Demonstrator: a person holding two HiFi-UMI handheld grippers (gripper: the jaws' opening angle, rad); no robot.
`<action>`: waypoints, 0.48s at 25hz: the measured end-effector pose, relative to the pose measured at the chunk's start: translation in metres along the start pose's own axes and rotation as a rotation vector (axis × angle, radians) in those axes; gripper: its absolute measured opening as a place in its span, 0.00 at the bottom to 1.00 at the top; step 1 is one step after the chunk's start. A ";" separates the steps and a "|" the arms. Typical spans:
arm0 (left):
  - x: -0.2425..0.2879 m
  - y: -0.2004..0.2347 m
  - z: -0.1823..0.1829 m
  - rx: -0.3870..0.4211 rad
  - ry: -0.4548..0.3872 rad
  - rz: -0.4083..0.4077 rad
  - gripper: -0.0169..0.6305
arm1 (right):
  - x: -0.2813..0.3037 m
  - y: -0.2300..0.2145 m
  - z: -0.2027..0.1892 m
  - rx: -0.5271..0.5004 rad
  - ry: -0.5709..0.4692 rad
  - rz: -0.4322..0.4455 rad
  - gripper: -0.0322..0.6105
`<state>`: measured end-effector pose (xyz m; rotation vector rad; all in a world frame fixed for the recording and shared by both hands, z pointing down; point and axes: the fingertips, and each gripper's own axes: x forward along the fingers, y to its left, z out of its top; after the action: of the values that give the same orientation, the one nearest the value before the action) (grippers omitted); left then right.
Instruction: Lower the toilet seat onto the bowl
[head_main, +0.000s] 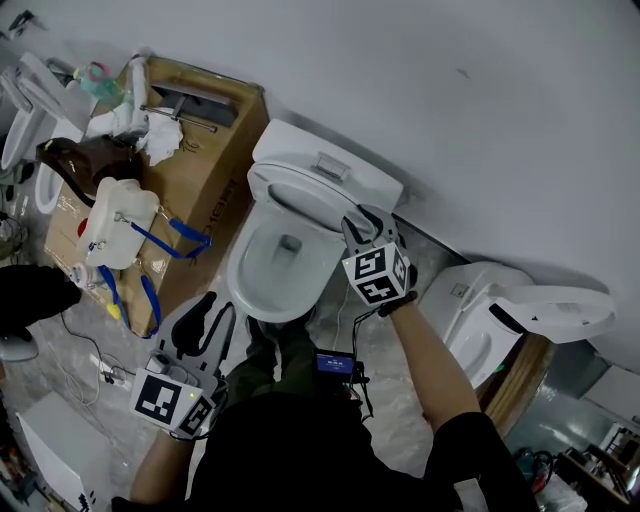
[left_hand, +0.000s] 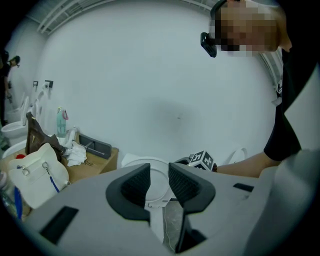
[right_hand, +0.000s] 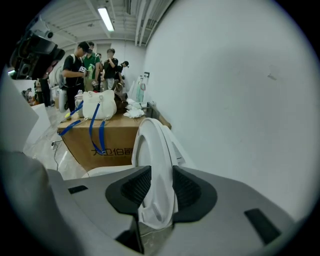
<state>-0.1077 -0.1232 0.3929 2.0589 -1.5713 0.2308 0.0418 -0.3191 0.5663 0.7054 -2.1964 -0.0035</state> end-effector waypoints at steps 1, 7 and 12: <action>0.002 -0.001 -0.001 -0.009 0.003 -0.004 0.21 | 0.000 0.000 0.000 0.000 0.001 -0.001 0.28; 0.006 -0.004 0.002 -0.018 -0.003 -0.020 0.21 | -0.002 0.004 -0.002 0.013 0.002 0.014 0.28; 0.010 0.000 -0.004 -0.032 0.010 -0.022 0.21 | -0.007 0.008 0.000 0.042 -0.013 0.010 0.23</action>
<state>-0.1037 -0.1292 0.4009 2.0458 -1.5361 0.2062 0.0413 -0.3088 0.5633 0.7196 -2.2175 0.0437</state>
